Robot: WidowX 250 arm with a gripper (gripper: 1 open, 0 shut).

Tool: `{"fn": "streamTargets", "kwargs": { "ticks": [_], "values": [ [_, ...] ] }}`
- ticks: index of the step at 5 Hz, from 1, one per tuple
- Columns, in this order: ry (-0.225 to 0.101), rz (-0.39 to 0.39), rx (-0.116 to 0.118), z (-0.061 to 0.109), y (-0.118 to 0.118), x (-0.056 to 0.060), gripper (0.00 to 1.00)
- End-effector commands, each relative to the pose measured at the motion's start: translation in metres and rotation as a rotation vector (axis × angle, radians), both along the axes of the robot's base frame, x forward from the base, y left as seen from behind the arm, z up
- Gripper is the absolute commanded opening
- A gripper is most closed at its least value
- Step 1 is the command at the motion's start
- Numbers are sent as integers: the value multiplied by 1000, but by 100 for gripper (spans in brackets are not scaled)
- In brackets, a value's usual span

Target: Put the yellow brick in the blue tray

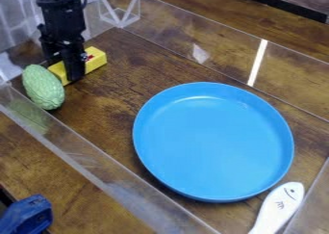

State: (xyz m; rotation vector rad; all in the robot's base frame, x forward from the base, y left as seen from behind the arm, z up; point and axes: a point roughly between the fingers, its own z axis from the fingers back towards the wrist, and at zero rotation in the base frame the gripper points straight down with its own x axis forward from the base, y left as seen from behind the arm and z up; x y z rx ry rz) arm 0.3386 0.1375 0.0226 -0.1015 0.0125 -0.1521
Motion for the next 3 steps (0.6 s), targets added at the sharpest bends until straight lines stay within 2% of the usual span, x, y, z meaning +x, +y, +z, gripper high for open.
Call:
{"fn": "streamTargets", "kwargs": {
  "ticks": [1,3],
  "values": [
    [-52,27,11,14,-12,11,0],
    [-47,-3,10,23,-2,16,0]
  ]
}}
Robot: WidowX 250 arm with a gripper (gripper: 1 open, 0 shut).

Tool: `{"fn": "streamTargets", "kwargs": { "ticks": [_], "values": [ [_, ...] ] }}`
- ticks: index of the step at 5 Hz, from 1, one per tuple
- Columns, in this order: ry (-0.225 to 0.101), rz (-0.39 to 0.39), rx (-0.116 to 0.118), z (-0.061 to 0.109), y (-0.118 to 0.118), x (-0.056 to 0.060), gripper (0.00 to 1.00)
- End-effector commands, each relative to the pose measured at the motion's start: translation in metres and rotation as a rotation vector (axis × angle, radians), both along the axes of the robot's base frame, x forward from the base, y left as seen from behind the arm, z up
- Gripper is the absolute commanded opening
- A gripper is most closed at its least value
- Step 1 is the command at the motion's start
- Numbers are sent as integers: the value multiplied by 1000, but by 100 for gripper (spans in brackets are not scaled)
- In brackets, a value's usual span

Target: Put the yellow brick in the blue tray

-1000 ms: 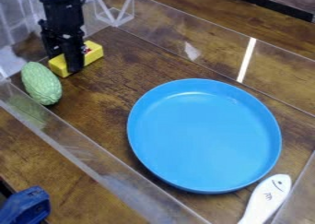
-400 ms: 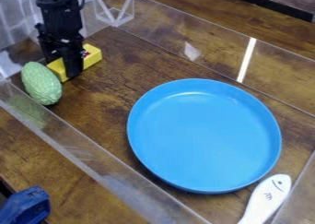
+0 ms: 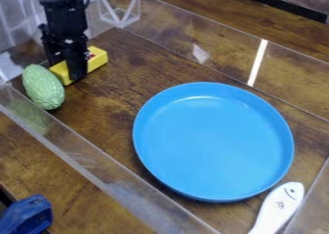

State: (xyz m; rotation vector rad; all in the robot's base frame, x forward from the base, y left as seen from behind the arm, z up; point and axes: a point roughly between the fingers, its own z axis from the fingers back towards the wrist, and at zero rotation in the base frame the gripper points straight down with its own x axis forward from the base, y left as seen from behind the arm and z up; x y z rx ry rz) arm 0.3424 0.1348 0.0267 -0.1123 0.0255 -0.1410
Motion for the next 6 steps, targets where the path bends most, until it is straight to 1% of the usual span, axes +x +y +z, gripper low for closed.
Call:
{"fn": "streamTargets", "kwargs": {
  "ticks": [1,3,5,6],
  "values": [
    [-61,-27,18,23,6,15,0],
    [-60,-107,9,28,1,14,0],
    [-61,-123,0,22,8,27,0],
    [-62,-136,-4,20,11,31,0]
  ]
}}
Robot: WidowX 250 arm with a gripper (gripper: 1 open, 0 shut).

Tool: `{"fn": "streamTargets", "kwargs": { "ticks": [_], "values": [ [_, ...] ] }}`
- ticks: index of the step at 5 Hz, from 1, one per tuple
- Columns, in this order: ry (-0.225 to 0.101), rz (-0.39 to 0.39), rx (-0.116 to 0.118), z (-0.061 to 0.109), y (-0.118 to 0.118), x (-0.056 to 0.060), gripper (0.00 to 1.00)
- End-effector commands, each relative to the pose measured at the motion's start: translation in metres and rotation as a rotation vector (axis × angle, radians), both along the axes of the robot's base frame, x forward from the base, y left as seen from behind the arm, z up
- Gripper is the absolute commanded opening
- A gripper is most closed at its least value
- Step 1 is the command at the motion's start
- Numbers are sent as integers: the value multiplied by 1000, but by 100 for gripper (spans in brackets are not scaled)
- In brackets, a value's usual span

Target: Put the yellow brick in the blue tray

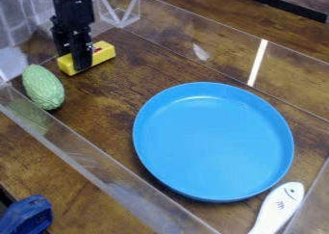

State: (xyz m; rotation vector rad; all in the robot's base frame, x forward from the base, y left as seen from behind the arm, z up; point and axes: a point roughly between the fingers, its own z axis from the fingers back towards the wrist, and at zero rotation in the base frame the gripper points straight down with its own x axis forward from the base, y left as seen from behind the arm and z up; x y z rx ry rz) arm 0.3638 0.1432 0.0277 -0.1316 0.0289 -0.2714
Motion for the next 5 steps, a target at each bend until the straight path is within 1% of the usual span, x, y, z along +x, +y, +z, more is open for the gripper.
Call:
{"fn": "streamTargets", "kwargs": {
  "ticks": [1,2,4,5],
  "values": [
    [-61,-18,8,17,5,14,0],
    [-62,-31,6,18,8,17,0],
    [-62,77,11,9,0,26,0],
    [-60,137,16,17,2,19,0]
  ]
}}
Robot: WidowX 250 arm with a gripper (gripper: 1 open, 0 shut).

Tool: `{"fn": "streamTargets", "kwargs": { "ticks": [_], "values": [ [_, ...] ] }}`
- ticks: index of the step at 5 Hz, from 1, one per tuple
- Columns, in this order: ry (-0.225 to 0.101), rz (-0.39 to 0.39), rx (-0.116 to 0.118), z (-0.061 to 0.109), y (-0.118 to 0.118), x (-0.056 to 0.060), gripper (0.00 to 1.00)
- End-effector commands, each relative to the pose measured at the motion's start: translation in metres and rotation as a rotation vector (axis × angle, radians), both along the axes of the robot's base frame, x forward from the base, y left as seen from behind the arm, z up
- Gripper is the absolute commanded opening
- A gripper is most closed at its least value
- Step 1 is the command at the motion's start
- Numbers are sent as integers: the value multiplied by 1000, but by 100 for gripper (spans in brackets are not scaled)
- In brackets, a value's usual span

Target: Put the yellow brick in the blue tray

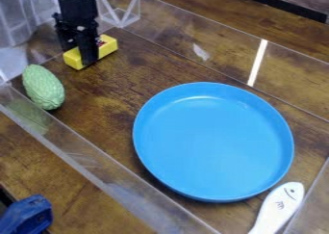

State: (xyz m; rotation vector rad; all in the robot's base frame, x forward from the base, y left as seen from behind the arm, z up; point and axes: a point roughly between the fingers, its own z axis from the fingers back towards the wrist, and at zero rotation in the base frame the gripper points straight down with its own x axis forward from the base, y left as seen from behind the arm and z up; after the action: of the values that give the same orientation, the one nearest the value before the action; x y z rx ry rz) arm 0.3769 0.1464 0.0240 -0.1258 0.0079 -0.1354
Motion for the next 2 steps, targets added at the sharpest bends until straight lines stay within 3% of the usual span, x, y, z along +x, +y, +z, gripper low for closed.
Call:
{"fn": "streamTargets", "kwargs": {
  "ticks": [1,2],
  "values": [
    [-43,59,20,29,-1,-3,0],
    [-40,44,27,38,-7,-5,0]
  ]
}}
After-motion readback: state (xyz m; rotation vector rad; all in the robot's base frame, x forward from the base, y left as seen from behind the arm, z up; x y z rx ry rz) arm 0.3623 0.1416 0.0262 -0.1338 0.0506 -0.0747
